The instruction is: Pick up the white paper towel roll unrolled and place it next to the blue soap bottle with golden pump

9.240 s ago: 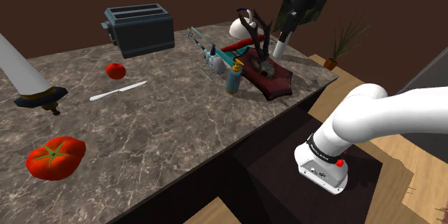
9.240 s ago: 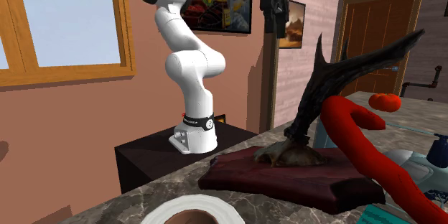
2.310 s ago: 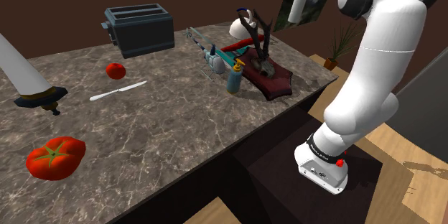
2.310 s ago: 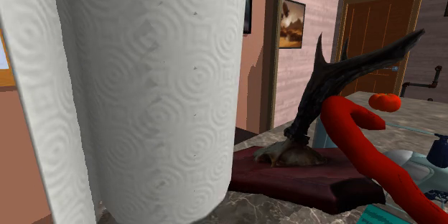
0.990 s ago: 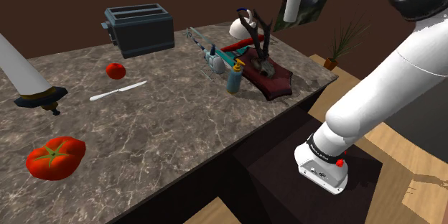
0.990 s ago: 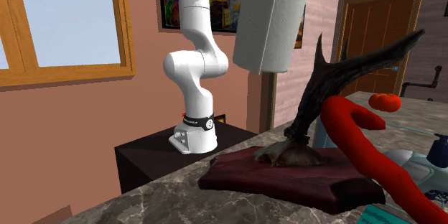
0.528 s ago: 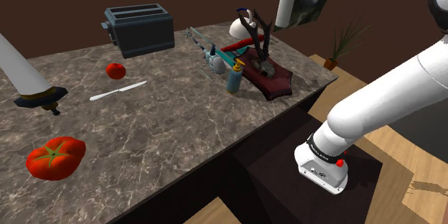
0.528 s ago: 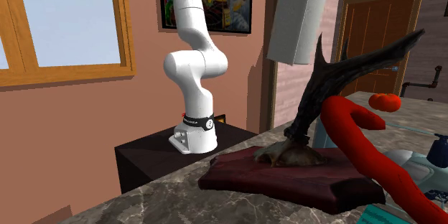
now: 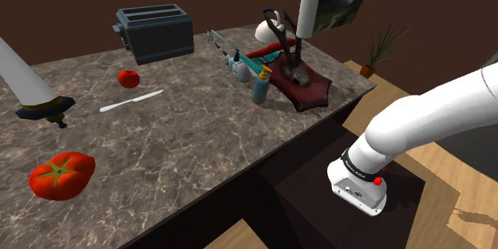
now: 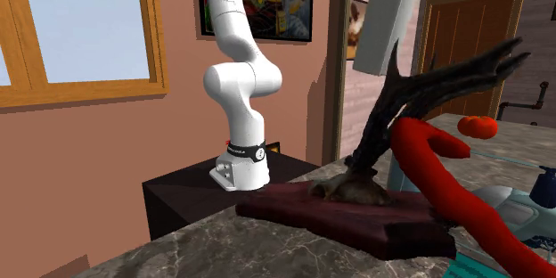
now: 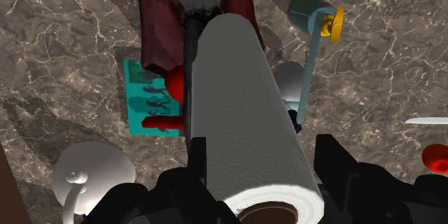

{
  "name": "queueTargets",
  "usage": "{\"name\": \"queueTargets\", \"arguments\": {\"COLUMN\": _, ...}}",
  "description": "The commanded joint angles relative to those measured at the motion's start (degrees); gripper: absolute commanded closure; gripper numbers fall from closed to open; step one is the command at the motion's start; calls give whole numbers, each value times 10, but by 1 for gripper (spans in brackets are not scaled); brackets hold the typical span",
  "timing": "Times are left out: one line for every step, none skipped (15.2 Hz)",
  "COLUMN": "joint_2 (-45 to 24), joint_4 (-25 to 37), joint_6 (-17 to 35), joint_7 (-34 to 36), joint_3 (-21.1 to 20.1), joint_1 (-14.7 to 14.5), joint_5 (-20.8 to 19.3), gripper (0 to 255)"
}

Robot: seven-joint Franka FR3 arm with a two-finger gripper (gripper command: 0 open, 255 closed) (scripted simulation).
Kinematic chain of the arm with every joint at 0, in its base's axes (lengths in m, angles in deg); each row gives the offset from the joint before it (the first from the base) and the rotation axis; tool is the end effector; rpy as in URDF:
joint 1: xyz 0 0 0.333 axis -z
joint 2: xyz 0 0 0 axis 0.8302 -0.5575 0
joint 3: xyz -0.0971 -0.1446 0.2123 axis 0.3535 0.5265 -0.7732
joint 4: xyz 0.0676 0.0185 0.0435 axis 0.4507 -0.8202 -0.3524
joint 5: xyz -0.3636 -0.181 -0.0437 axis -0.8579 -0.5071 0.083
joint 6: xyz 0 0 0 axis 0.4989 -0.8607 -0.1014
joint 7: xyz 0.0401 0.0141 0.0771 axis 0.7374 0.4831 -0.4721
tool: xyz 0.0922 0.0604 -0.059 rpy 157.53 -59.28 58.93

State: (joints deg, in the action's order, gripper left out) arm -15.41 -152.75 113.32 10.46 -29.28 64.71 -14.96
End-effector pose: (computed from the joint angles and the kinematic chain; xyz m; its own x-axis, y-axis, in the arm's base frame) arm 0.4370 -0.1097 0.6747 0.9771 -0.0670 0.2021 -0.0687 -0.9976 0.0012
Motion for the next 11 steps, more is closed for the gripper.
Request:
{"name": "queueTargets", "arguments": {"joint_2": 15, "joint_4": -9, "joint_6": -6, "joint_7": 28, "joint_3": -21, "joint_1": -7, "joint_5": 2, "gripper": 255}}
{"name": "queueTargets", "arguments": {"joint_2": 21, "joint_4": -15, "joint_6": -7, "joint_7": 41, "joint_3": -31, "joint_1": -10, "joint_5": 4, "gripper": 255}}
{"name": "queueTargets", "arguments": {"joint_2": 28, "joint_4": -20, "joint_6": -8, "joint_7": 55, "joint_3": -42, "joint_1": -14, "joint_5": 6, "gripper": 255}}
{"name": "queueTargets", "arguments": {"joint_2": 34, "joint_4": -24, "joint_6": -9, "joint_7": 69, "joint_3": -53, "joint_1": -17, "joint_5": 8, "gripper": 255}}
{"name": "queueTargets", "arguments": {"joint_2": 39, "joint_4": -28, "joint_6": -10, "joint_7": 83, "joint_3": -64, "joint_1": -20, "joint_5": 11, "gripper": 255}}
{"name": "queueTargets", "arguments": {"joint_2": 43, "joint_4": -31, "joint_6": -11, "joint_7": 96, "joint_3": -75, "joint_1": -24, "joint_5": 13, "gripper": 255}}
{"name": "queueTargets", "arguments": {"joint_2": 47, "joint_4": -34, "joint_6": -12, "joint_7": 110, "joint_3": -85, "joint_1": -27, "joint_5": 16, "gripper": 255}}
{"name": "queueTargets", "arguments": {"joint_2": 50, "joint_4": -36, "joint_6": -13, "joint_7": 124, "joint_3": -96, "joint_1": -30, "joint_5": 19, "gripper": 255}}
{"name": "queueTargets", "arguments": {"joint_2": 53, "joint_4": -37, "joint_6": -15, "joint_7": 138, "joint_3": -108, "joint_1": -33, "joint_5": 22, "gripper": 255}}
{"name": "queueTargets", "arguments": {"joint_2": 55, "joint_4": -38, "joint_6": -16, "joint_7": 151, "joint_3": -119, "joint_1": -37, "joint_5": 25, "gripper": 255}}
{"name": "queueTargets", "arguments": {"joint_2": 57, "joint_4": -38, "joint_6": -17, "joint_7": 165, "joint_3": -130, "joint_1": -40, "joint_5": 28, "gripper": 255}}
